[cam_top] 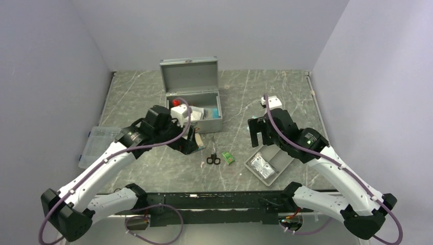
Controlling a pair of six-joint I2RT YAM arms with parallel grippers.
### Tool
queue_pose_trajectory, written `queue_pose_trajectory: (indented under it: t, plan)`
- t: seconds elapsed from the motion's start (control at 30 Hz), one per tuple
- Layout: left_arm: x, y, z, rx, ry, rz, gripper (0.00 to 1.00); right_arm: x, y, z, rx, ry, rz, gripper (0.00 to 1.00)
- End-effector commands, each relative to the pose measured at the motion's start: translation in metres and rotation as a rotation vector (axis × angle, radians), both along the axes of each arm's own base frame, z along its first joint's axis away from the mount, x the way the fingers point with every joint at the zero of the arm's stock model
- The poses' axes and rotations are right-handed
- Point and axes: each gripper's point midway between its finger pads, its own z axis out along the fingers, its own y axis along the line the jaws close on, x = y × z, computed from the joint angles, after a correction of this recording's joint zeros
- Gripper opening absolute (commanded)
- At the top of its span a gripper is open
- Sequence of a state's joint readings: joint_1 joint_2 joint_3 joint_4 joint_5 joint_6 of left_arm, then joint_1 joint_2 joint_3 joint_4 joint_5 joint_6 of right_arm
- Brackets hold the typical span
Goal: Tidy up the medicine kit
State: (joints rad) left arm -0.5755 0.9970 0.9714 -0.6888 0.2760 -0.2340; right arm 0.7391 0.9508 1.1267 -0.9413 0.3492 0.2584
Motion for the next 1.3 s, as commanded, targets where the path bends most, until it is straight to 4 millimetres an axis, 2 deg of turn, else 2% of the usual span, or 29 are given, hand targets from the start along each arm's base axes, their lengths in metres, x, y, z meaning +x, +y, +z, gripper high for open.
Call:
queue_pose_trajectory:
  t: [0.0,0.17,0.3,0.47,0.6,0.73,0.8,0.97,1.27]
  plan:
    - [-0.004,-0.031,0.013,-0.02,-0.014,-0.031,0.99,-0.006,-0.018,-0.012,0.082,0.034,-0.228,1.0]
    - [-0.014,-0.057,0.004,-0.018,0.026,-0.055,0.99,-0.03,-0.029,-0.054,0.058,0.194,-0.338,0.96]
    - [-0.013,-0.065,-0.005,-0.016,0.06,-0.044,1.0,-0.035,-0.041,-0.079,0.113,0.204,-0.494,0.88]
    - [-0.011,-0.066,-0.008,-0.004,0.062,-0.047,0.99,-0.038,-0.048,-0.114,0.159,0.276,-0.599,0.74]
    - [-0.01,-0.06,-0.01,0.041,0.049,-0.053,0.99,-0.039,-0.046,-0.128,0.157,0.327,-0.61,0.46]
    - [-0.012,-0.052,-0.01,0.061,0.031,-0.051,0.99,-0.048,-0.041,-0.138,0.163,0.387,-0.597,0.12]
    - [-0.014,-0.05,-0.008,0.052,0.023,-0.054,0.99,-0.054,-0.038,-0.144,0.166,0.418,-0.595,0.0]
    - [-0.019,-0.049,-0.005,0.022,0.011,-0.064,0.99,-0.061,-0.034,-0.163,0.178,0.475,-0.627,0.0]
    - [-0.025,-0.048,-0.007,0.011,0.015,-0.085,0.99,-0.059,-0.041,-0.188,0.159,0.475,-0.741,0.0]
